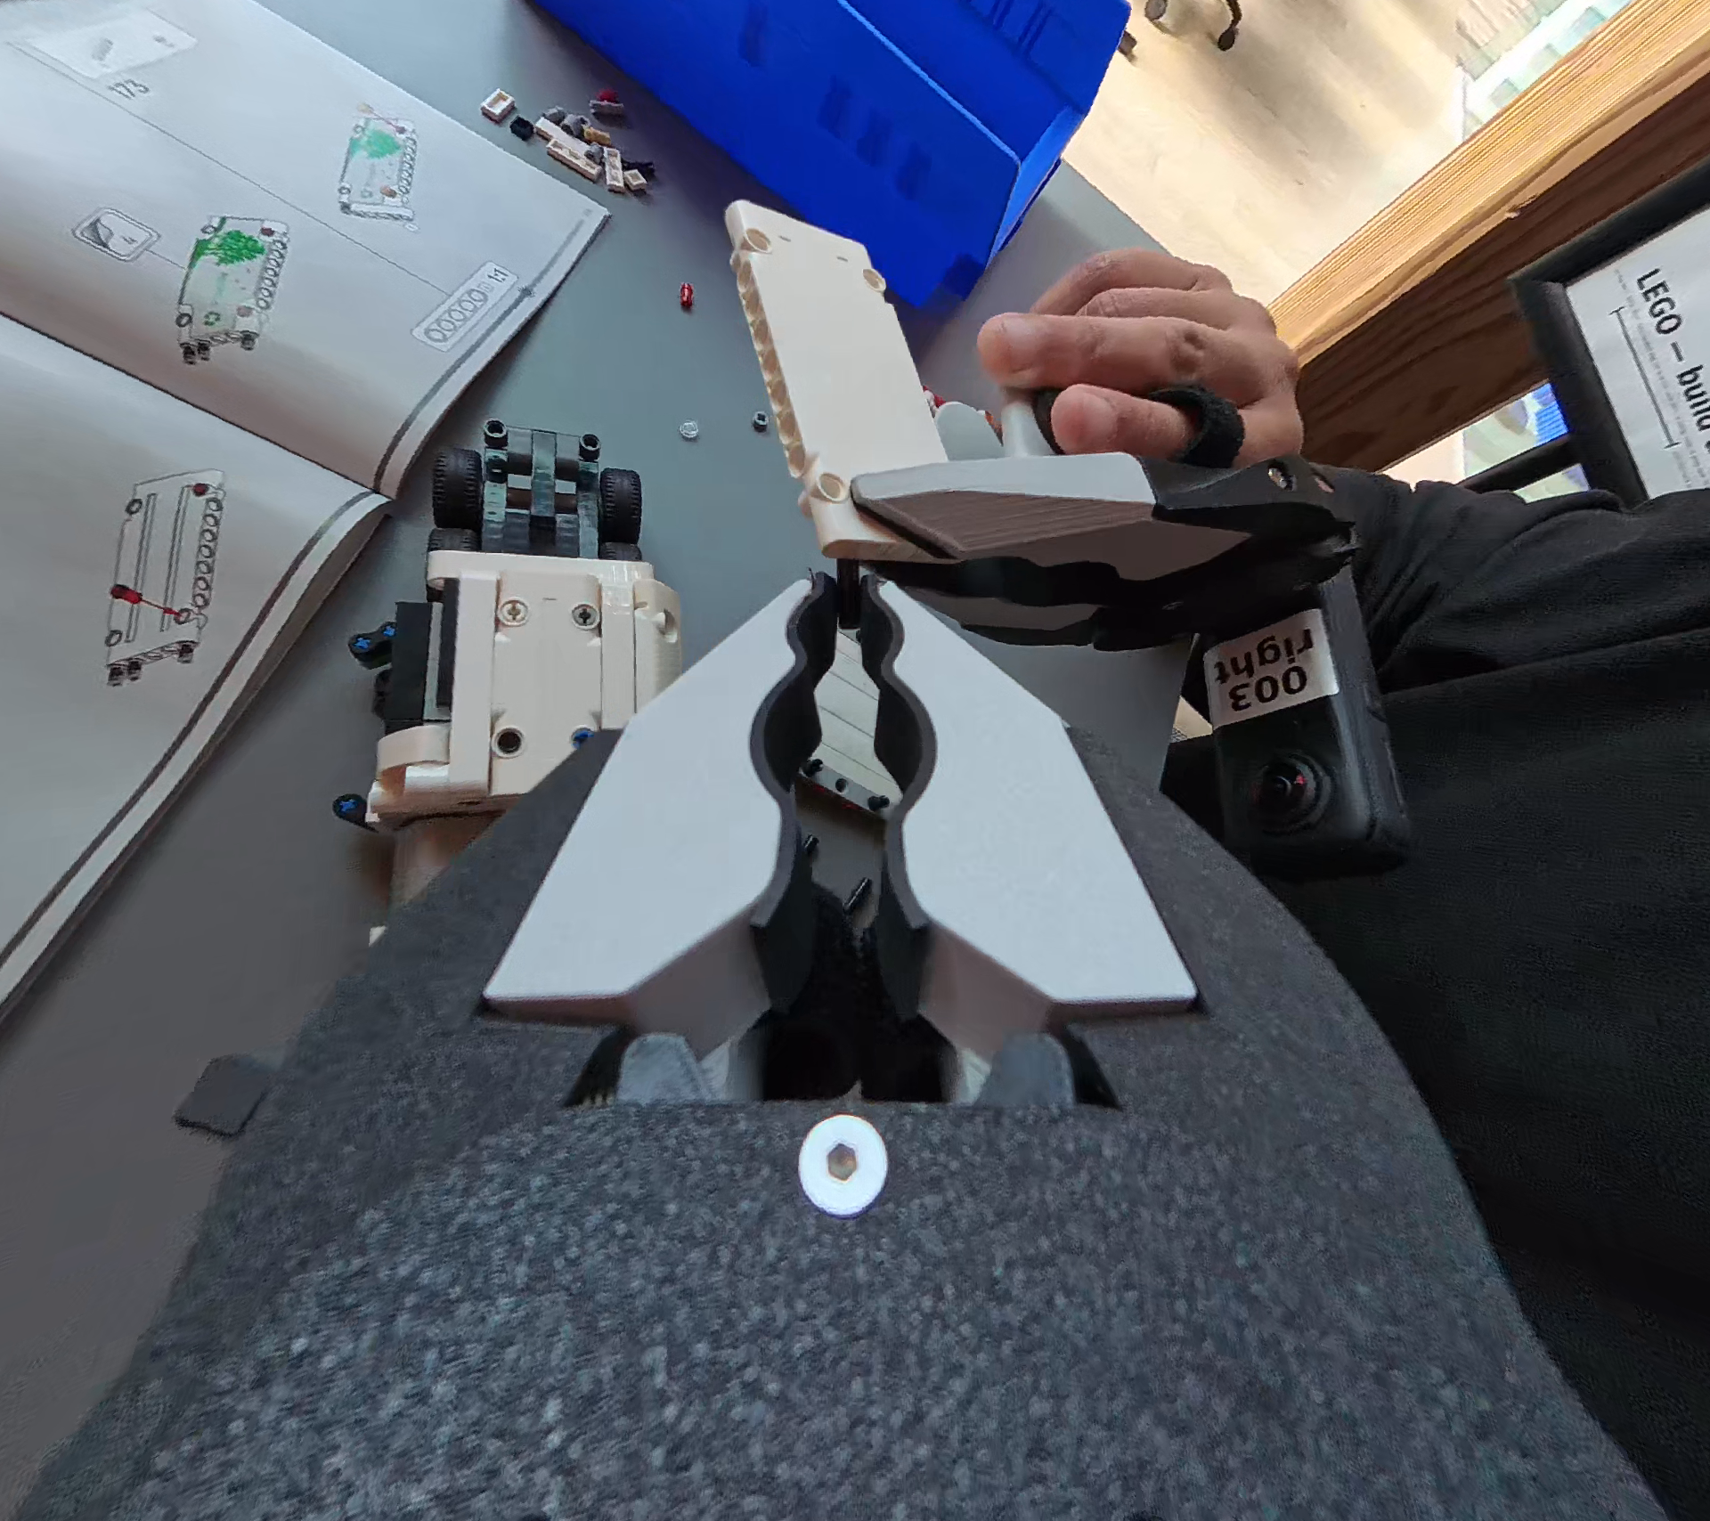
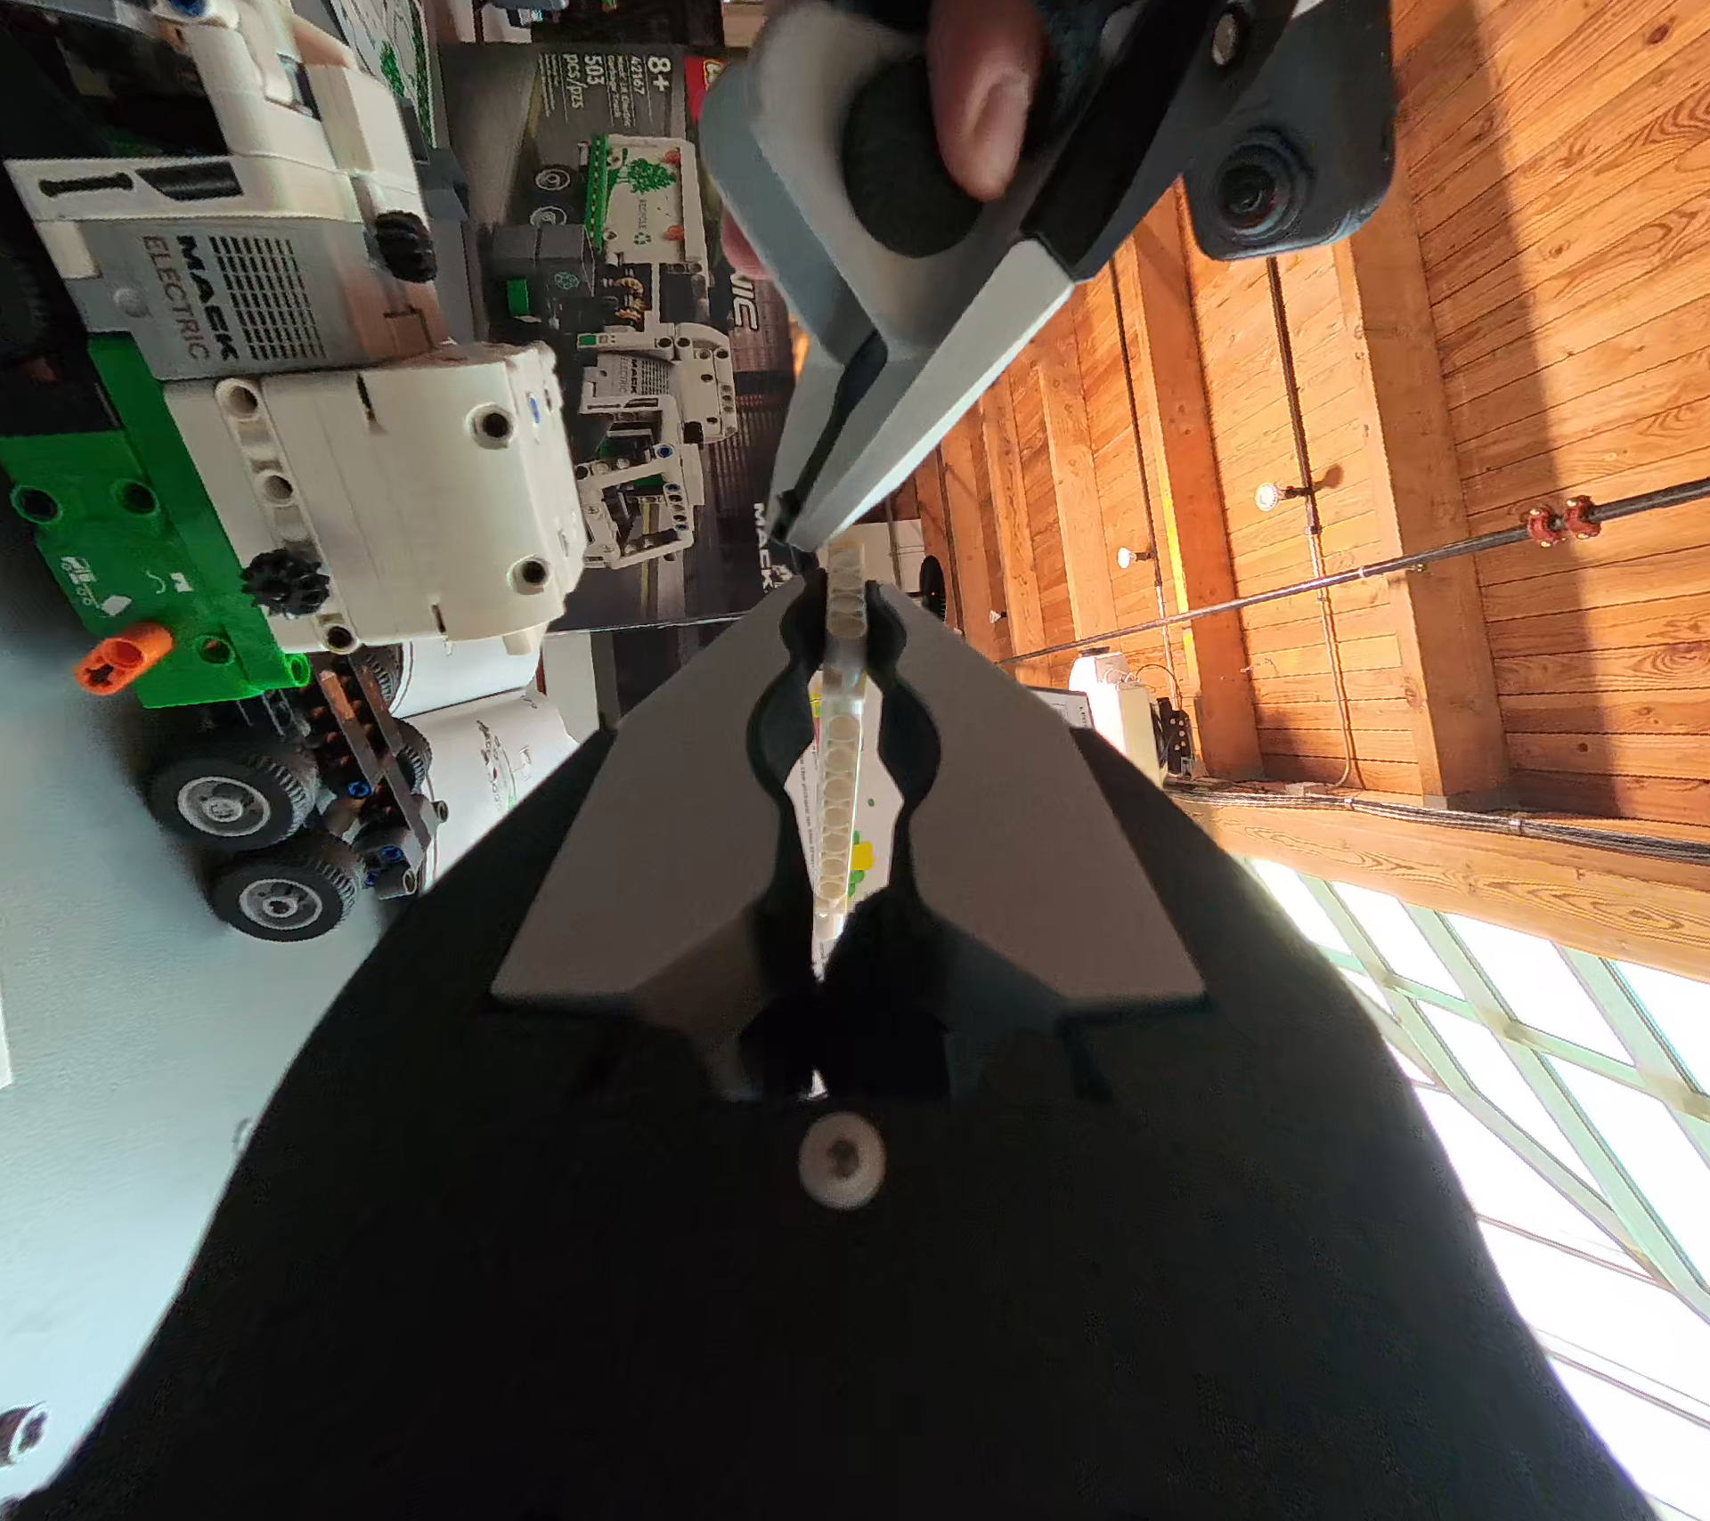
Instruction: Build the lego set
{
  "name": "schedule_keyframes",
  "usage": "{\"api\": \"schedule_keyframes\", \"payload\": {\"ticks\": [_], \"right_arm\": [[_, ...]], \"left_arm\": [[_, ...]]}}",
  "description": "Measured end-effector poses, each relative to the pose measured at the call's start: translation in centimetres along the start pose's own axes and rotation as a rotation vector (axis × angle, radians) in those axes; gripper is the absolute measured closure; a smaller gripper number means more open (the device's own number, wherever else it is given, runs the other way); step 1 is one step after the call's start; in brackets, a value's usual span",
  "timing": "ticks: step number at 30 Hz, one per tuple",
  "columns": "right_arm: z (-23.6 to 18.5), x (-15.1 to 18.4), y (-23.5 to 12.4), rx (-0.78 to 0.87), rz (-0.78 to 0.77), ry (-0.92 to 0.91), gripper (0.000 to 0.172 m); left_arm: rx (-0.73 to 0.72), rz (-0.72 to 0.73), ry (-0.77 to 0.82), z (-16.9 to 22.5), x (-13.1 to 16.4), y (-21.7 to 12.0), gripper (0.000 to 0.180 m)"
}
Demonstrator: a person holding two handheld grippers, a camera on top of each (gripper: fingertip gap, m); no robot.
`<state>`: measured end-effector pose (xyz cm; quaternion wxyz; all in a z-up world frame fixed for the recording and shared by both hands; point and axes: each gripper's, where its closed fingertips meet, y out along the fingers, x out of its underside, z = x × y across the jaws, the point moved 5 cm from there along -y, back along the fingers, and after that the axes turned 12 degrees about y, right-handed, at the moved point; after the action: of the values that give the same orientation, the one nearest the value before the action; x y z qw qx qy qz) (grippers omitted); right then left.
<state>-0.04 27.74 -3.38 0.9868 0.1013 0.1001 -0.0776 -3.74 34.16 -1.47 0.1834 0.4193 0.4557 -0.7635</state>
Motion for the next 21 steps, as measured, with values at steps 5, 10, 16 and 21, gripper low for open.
{"api": "schedule_keyframes", "payload": {"ticks": [5, 10, 16, 21], "right_arm": [[-0.07, -0.24, -0.06, 0.011, 0.014, -0.017, 0.166], [-0.16, -0.43, -0.11, 0.022, 0.022, -0.042, 0.166], [-0.67, -0.50, 0.00, 0.004, 0.021, -0.050, 0.166], [-0.92, -0.54, 0.07, -0.004, 0.019, -0.047, 0.166]], "left_arm": [[0.039, 0.021, -0.077, -0.02, 0.22, -0.40, 0.177], [0.089, 0.040, -0.136, 0.13, 0.34, -0.98, 0.177], [0.124, 0.042, -0.170, 0.08, 0.52, -0.67, 0.176], [0.112, 0.026, -0.174, -0.17, 0.76, -0.62, 0.177]]}}
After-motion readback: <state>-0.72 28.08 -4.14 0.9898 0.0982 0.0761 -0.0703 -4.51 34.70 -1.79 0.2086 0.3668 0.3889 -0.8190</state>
